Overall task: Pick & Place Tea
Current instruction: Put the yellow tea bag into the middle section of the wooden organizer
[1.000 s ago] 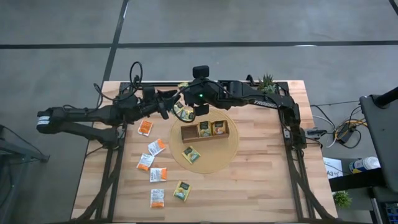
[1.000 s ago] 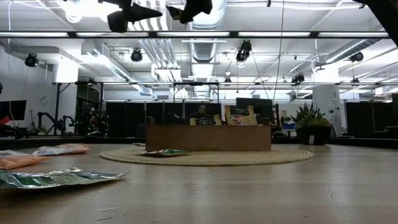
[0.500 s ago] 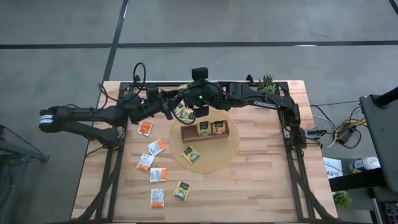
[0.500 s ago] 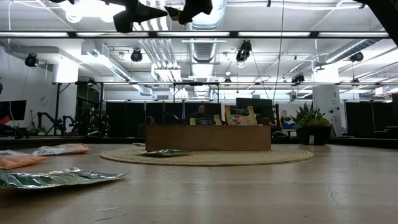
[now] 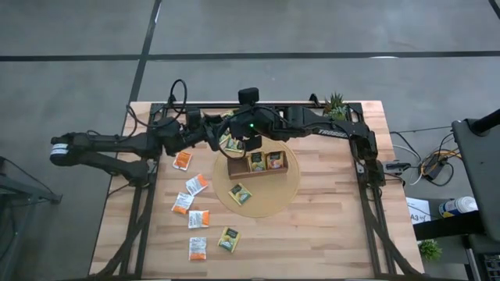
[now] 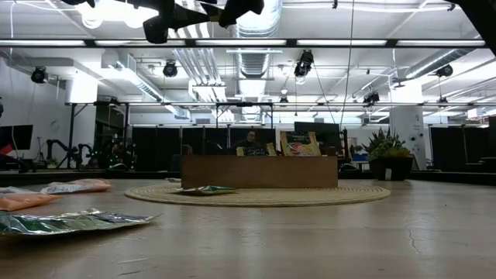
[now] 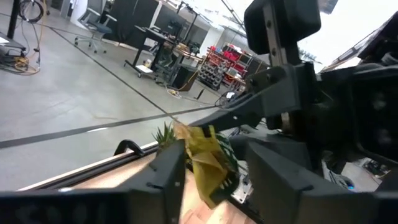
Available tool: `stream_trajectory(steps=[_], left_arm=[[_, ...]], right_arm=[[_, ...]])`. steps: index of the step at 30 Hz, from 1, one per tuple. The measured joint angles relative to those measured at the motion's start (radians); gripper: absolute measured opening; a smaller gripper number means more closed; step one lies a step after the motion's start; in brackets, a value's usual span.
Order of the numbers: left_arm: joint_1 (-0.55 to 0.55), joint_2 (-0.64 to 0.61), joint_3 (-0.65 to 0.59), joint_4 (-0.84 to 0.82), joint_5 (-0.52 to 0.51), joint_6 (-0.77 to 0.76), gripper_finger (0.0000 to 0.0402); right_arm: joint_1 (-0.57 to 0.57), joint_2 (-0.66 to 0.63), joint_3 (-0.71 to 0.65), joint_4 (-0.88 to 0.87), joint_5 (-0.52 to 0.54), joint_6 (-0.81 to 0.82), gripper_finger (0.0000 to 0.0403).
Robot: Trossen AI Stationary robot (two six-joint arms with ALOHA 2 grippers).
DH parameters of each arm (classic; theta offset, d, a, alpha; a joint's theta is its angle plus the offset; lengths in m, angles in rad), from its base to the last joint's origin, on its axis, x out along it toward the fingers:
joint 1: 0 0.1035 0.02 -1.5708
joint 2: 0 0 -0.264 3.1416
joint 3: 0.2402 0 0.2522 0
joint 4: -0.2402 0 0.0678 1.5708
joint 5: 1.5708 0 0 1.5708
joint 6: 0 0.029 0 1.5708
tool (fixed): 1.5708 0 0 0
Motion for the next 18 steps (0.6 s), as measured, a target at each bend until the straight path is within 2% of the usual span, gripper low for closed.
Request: stream_trajectory(steps=[5,6,11,18], left_arm=[[0.0,0.0,0.0,-0.002,0.001,0.019,0.003],[0.0,0.0,0.0,-0.002,0.002,0.021,0.0017],[0.0,0.0,0.0,-0.002,0.005,0.024,0.0004],[0.0,-0.003,0.0,-0.001,0.006,0.028,0.0001]], right_arm=[[0.002,0.0,0.0,0.004,0.0,0.0,0.0023],[0.003,0.0,0.0,0.003,0.0,0.0,0.0023],[0.003,0.0,0.0,0.004,0.0,0.001,0.0039],[0.002,-0.003,0.0,-0.002,0.0,0.053,0.0105]])
